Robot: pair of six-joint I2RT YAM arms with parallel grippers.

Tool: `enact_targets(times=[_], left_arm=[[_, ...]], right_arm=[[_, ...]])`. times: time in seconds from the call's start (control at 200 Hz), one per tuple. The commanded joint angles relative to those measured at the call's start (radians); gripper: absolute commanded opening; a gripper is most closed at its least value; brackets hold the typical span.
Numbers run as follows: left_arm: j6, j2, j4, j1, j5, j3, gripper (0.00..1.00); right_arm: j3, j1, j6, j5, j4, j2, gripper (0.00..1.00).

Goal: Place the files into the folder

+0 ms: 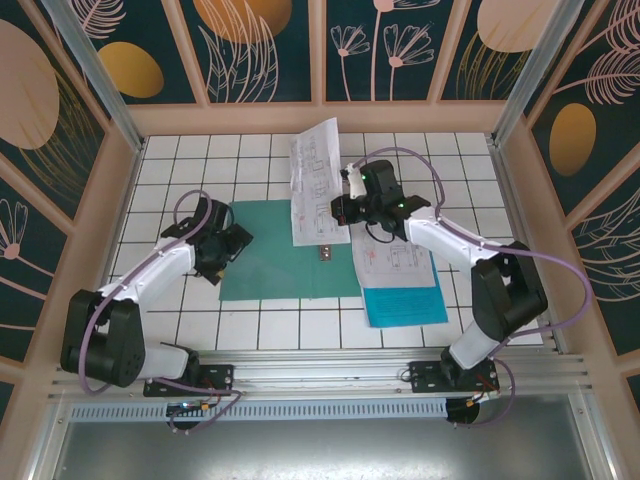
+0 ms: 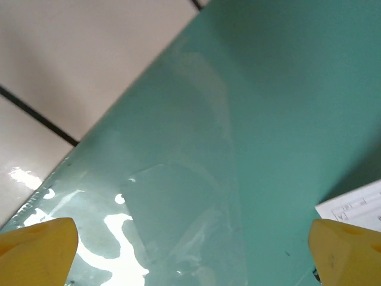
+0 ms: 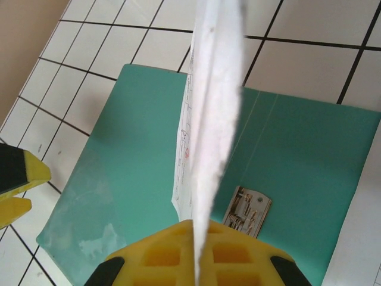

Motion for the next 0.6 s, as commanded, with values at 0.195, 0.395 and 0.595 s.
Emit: enact_targets(times=[0.195,0.395,0.595], left_arm=[[-0.082,-0.011,0.100,0.042,0.062,-0.109,0.99],[-0.042,0.017,0.099,0.063,0.056,-0.123,0.99],[-0.009,0.030,0.093,0.085,0.046,-0.124,0.99]], right_arm=[[-0.112,0.059,-0.040,-0.074,0.059,-0.095,0.00],[-0.171,0.090,-0.006,-0.106,0.101,-0.118,0.00],[-0.212,0.099,0.019,-0.127,0.133,-0.130,0.00]])
